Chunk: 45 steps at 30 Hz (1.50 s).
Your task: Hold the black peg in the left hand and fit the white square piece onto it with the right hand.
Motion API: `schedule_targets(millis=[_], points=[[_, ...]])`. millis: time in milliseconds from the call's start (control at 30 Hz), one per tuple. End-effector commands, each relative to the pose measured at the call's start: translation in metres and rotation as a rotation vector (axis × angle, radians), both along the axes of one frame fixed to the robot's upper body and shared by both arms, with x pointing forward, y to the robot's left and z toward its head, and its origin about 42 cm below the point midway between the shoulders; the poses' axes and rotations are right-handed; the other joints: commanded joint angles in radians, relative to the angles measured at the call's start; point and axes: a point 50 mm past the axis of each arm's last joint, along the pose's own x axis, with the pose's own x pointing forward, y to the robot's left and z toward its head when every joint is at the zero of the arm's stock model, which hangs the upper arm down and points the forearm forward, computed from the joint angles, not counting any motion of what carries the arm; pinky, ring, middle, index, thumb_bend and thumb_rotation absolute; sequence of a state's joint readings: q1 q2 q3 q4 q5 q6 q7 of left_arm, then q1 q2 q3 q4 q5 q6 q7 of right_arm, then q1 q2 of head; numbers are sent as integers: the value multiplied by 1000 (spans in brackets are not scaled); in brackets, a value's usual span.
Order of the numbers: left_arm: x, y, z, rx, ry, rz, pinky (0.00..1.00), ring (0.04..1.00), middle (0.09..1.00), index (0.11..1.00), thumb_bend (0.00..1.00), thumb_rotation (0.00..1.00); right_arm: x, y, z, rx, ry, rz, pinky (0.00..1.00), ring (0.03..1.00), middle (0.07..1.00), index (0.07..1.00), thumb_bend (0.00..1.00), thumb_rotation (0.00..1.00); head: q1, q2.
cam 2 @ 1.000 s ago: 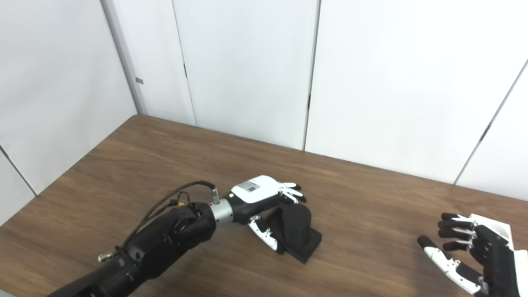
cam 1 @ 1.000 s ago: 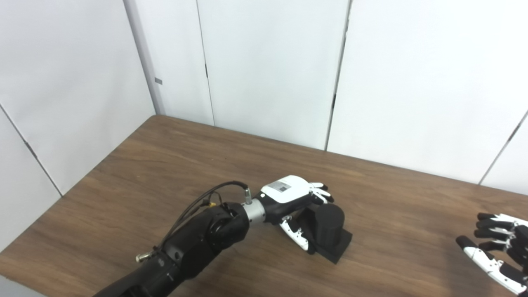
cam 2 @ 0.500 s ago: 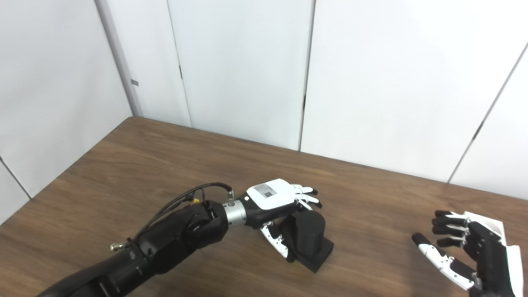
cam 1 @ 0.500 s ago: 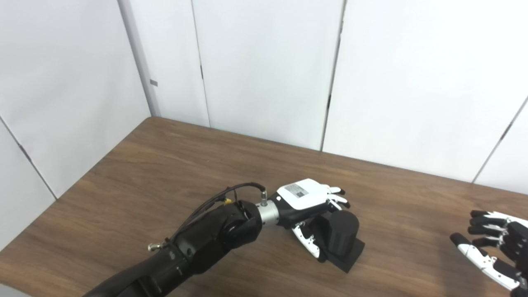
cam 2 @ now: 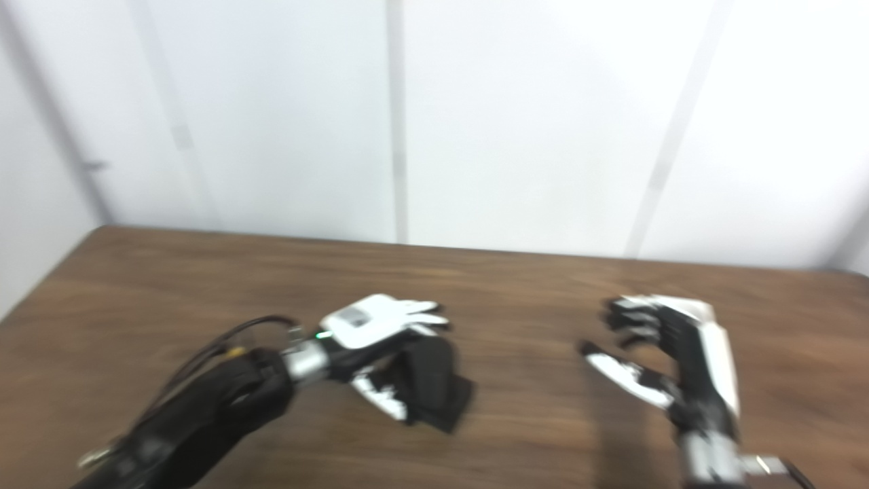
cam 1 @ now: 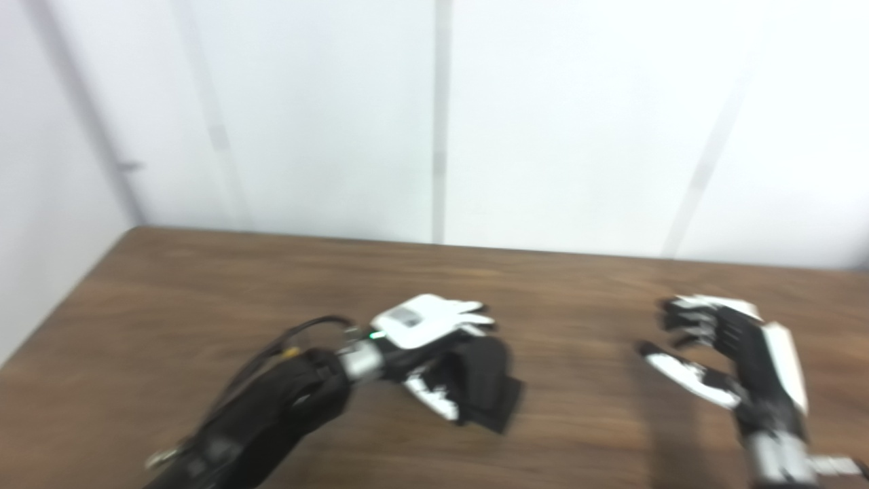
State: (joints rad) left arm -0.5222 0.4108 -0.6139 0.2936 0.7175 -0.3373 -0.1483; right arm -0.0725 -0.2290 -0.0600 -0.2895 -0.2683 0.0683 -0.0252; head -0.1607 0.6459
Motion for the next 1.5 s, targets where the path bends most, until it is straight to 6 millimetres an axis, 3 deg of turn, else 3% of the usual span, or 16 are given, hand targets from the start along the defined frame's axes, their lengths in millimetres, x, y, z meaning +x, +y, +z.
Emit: schedule_targets(millis=[0,267,600,633,733,1000,1233,1467], points=[[-25,16,-43,144,108,-53,897,945,875,489,524,70,10,-1,36,-82,-117,39,425,555,658,494,500,134,-27,-5],[-26,33,-47,145,115,-53,886,938,864,490,524,67,35,-22,70,-322,-114,15,465,579,674,496,506,138,-174,-39],[-28,51,-52,119,110,-44,850,909,835,488,524,61,62,-55,91,-620,-27,-50,553,698,759,497,506,141,-293,-84],[-28,53,-52,120,109,-44,845,906,832,488,524,60,65,-59,93,-648,-1,-58,567,724,793,665,586,138,-299,-87],[-29,56,-52,116,102,-44,829,895,826,488,524,59,75,-71,99,-727,60,-62,575,744,825,746,648,136,-309,-91],[-30,62,-51,115,104,-42,828,891,822,488,524,57,97,-93,110,-833,228,-20,722,867,911,835,709,197,-321,-94],[-30,63,-51,110,109,-43,825,885,820,488,524,58,116,-107,119,-879,360,3,826,938,965,913,852,289,-315,-88],[-32,61,-51,102,100,-47,810,879,818,488,524,58,129,-113,123,-870,474,-2,821,986,1000,988,958,301,-317,-88]])
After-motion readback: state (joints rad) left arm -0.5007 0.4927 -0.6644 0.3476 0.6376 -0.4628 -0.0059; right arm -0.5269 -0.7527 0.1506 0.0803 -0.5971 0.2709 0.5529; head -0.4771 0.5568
